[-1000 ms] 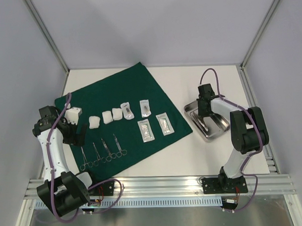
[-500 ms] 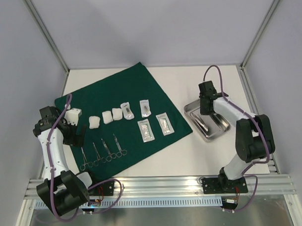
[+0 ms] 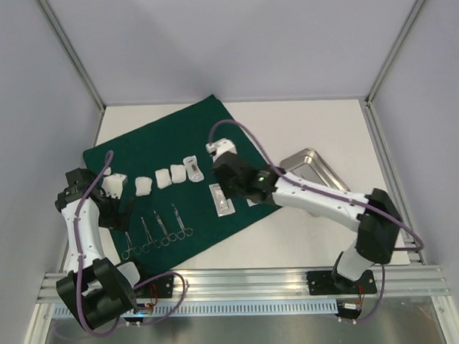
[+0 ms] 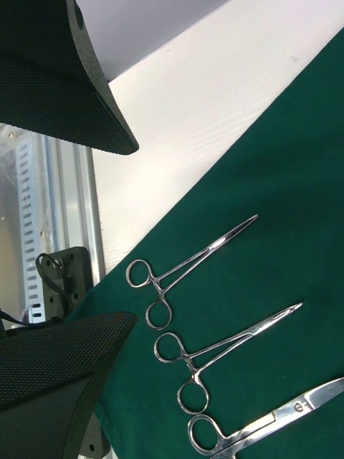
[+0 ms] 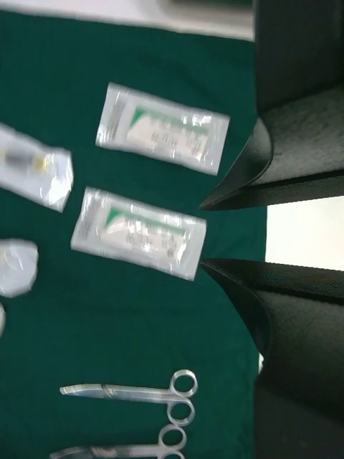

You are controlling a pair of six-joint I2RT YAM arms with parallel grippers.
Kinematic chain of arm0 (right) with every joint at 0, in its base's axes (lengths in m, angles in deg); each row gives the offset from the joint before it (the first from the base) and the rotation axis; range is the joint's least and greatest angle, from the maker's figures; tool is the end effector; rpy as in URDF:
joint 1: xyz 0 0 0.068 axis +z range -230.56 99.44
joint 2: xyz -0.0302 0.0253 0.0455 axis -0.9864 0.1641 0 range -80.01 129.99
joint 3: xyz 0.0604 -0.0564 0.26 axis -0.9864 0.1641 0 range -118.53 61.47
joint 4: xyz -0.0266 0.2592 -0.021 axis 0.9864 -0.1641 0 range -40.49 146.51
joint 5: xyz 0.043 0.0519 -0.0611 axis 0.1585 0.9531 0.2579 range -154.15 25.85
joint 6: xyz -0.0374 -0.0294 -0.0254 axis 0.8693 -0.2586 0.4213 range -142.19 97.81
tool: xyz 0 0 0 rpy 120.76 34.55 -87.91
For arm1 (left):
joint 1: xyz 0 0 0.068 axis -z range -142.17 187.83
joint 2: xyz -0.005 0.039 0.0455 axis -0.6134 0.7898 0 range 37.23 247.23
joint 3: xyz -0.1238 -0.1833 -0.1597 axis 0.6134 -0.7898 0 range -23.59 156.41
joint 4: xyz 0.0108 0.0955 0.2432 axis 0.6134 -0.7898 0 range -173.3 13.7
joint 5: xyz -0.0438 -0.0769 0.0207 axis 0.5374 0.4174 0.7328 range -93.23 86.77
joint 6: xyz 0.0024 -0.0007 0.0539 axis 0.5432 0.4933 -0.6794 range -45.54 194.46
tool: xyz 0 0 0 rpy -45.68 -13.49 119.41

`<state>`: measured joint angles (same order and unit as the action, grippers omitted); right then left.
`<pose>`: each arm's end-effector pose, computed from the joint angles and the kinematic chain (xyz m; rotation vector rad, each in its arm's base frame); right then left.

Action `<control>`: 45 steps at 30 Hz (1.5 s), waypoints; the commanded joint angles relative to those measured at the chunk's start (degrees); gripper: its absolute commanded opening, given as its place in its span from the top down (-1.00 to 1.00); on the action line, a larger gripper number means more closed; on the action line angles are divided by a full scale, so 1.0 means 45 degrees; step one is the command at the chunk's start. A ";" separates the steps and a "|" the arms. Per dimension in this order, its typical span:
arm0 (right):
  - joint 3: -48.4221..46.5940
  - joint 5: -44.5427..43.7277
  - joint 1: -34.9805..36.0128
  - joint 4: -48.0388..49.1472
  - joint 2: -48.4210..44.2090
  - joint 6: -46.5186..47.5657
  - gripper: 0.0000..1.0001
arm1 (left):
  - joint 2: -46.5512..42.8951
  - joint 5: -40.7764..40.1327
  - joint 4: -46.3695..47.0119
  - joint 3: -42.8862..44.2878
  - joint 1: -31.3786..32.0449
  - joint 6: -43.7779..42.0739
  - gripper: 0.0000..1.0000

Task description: Prepare the surgical pack

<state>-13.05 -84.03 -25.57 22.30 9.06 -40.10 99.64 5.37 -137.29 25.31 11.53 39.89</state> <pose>0.2043 0.2706 0.2931 -0.6027 2.2867 0.1949 0.1630 0.0746 0.2433 0.2331 2.8236 0.0116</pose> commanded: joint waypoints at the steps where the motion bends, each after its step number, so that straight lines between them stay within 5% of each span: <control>1: -0.2256 0.0162 0.2012 0.0262 0.2172 0.0053 0.29 | -0.0879 -0.0076 -0.0235 -0.0359 -0.0072 -0.0209 -0.99; 5: -0.5134 0.0022 0.3191 -0.1084 0.5430 0.0348 0.29 | -0.1349 -0.0075 -0.0430 -0.0575 -0.0072 -0.0346 -0.99; 14: -0.7869 0.1040 0.3583 -0.1028 0.8620 -0.0922 0.08 | -0.1702 0.0276 -0.0470 -0.0790 -0.0072 -0.0600 -1.00; 26: -0.8694 -0.0055 0.3544 -0.1771 1.0634 -0.1586 0.14 | -0.1818 0.0549 -0.0450 -0.0751 -0.0053 -0.0795 -1.00; 34: -0.8479 0.0082 0.3485 -0.2239 1.1357 -0.2034 0.52 | -0.1916 0.0530 -0.0411 -0.0673 -0.0072 -0.0854 -1.00; 39: -0.8069 0.0238 0.3348 -0.2045 1.1123 -0.2192 0.99 | -0.1897 0.0608 -0.0411 -0.0595 -0.0072 -0.0873 -1.00; 45: -0.8187 0.0257 0.3368 -0.1831 1.0227 -0.1627 0.99 | -0.1877 0.0589 -0.0411 -0.0595 -0.0072 -0.0893 -1.00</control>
<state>-51.15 -81.84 -9.44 15.32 55.88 -49.08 92.02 6.96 -138.78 22.06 11.53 37.05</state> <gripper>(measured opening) 0.033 0.997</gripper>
